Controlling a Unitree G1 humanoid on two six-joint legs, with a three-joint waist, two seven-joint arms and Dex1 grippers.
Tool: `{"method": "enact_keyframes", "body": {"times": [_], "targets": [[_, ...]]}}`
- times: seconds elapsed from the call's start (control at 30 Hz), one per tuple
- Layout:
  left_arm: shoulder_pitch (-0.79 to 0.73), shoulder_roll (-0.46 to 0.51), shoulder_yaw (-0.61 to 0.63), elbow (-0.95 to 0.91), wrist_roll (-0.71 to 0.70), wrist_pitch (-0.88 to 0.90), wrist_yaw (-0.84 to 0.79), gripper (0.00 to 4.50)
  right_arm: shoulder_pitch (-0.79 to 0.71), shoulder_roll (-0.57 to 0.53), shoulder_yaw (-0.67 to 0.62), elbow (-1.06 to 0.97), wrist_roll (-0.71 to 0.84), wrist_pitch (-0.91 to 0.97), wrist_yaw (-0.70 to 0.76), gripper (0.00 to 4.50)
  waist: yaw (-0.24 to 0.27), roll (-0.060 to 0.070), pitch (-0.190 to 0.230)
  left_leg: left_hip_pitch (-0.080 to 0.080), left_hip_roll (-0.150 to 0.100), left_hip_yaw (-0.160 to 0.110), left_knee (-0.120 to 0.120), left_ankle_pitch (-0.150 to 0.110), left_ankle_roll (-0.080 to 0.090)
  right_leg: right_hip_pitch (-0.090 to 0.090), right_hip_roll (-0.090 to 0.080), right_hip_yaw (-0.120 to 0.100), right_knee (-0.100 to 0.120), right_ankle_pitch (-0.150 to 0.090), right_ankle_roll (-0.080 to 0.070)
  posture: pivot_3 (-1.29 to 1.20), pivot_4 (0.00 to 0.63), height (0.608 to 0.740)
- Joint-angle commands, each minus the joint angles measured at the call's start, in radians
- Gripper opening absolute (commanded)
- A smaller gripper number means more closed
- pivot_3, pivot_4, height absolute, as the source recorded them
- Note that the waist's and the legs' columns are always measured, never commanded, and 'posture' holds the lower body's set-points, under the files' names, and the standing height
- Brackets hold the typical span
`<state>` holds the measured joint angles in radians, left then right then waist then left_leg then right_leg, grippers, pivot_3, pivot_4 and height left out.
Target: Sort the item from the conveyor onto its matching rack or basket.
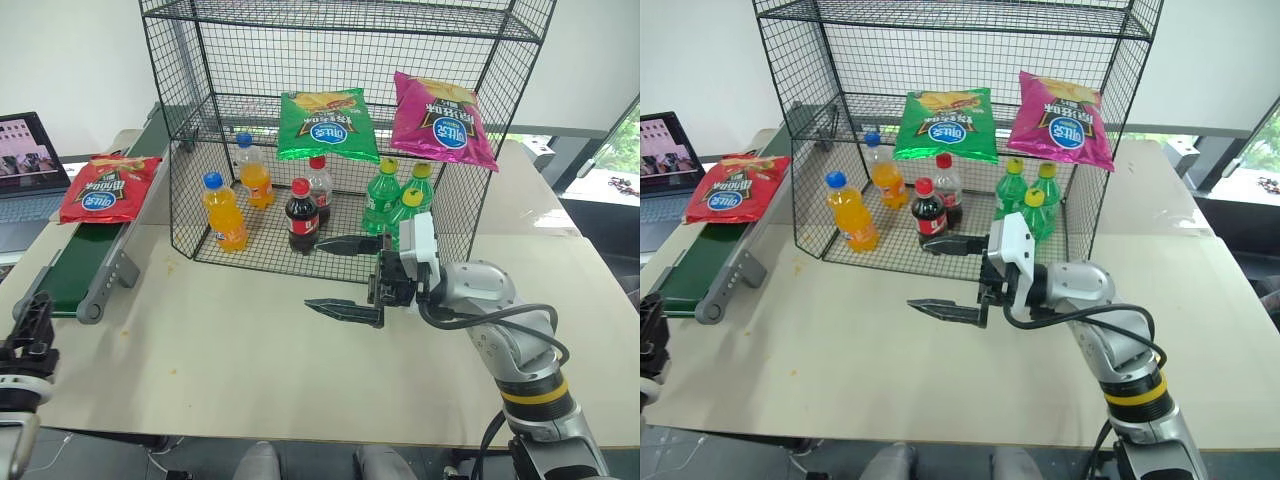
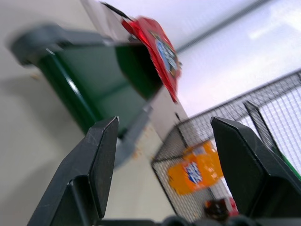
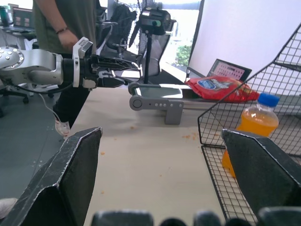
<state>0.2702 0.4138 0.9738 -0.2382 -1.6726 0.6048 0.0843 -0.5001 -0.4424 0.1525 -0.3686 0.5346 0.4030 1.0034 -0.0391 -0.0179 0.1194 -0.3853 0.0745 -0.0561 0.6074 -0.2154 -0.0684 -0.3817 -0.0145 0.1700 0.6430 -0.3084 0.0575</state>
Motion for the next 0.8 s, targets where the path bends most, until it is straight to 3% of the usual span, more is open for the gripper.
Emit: {"method": "enact_keyframes", "body": {"times": [0.03,0.4,0.8], "targets": [[-0.022,0.048,0.047,0.075,-0.076,-0.02,0.012,3.33,-0.046,0.011,0.001,-0.002,0.042,-0.01,0.041,4.5,0.0,0.0,0.0,0.0,0.0,0.0,0.0,0.0,0.0,0.0,0.0,0.0,0.0,0.0,0.0,0.0,0.15,0.74],[-0.058,0.09,0.026,0.182,-0.131,0.021,0.016,3.33,-0.158,0.052,-0.02,0.017,0.122,-0.001,0.073,4.5,-0.002,-0.001,0.0,-0.001,0.0,0.0,-0.002,0.0,0.0,-0.003,0.0,0.0,0.0,0.0,-0.001,0.0,0.15,0.74],[-0.066,0.104,0.013,0.203,-0.124,0.05,0.007,3.33,-0.168,0.056,-0.017,0.008,0.116,0.013,0.041,4.5,-0.002,-0.001,0.0,-0.001,0.0,0.0,-0.002,0.0,-0.001,-0.003,0.0,0.0,0.0,0.0,-0.001,0.0,0.15,0.74]]}}
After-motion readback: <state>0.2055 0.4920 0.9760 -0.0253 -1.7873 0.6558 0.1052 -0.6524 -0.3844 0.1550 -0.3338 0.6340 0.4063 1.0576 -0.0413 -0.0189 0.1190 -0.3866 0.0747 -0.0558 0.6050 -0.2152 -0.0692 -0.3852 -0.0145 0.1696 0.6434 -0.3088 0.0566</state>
